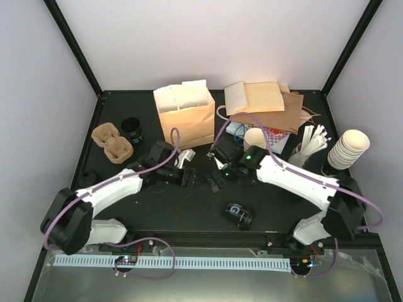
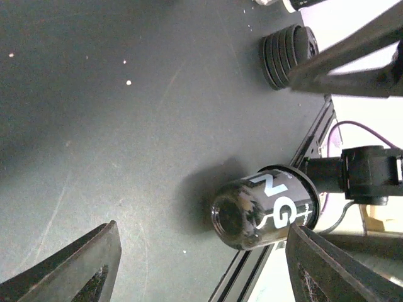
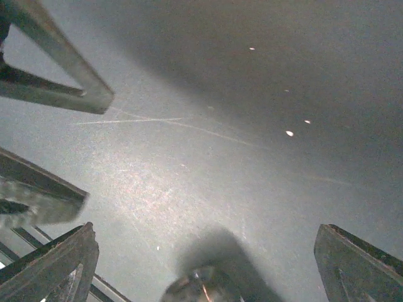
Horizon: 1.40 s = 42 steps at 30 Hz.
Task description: Pack the takeout coffee
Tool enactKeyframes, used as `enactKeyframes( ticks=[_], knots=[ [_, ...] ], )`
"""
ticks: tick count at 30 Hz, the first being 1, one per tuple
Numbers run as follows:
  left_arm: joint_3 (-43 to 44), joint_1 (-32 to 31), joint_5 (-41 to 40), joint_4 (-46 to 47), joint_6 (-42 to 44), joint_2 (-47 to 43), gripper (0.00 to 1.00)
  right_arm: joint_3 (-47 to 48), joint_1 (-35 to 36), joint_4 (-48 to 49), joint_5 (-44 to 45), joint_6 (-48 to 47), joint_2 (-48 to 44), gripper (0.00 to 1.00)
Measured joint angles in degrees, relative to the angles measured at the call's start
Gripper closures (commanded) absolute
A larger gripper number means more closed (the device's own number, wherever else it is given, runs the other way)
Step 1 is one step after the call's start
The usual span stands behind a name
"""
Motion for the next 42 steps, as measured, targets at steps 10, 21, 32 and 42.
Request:
enactKeyframes(
  ticks=[10, 21, 32, 42],
  knots=[
    [-3.3, -9.3, -11.4, -2.7, 2.6, -10.7, 0.02, -7.3, -7.5, -4.1, 0.1, 6.1, -15.8, 0.07],
    [14.7, -35.6, -27.5, -13.0, -2.6, -0.3, 0.28, -14.1, -12.9, -6.2, 2.4, 13.6, -23.1, 0.13],
    [26.1, -48.9, -34.1, -21.5, -8.5, 14.3, 0.46, -17.0, -16.3, -9.1, 9.4, 19.4, -27.5, 0.18],
    [33.9, -49.6, -39.5, -25.6, -13.1, 21.6, 0.55, -17.8, -19.0, -11.0, 14.1, 22.5, -33.2, 0.19]
  ],
)
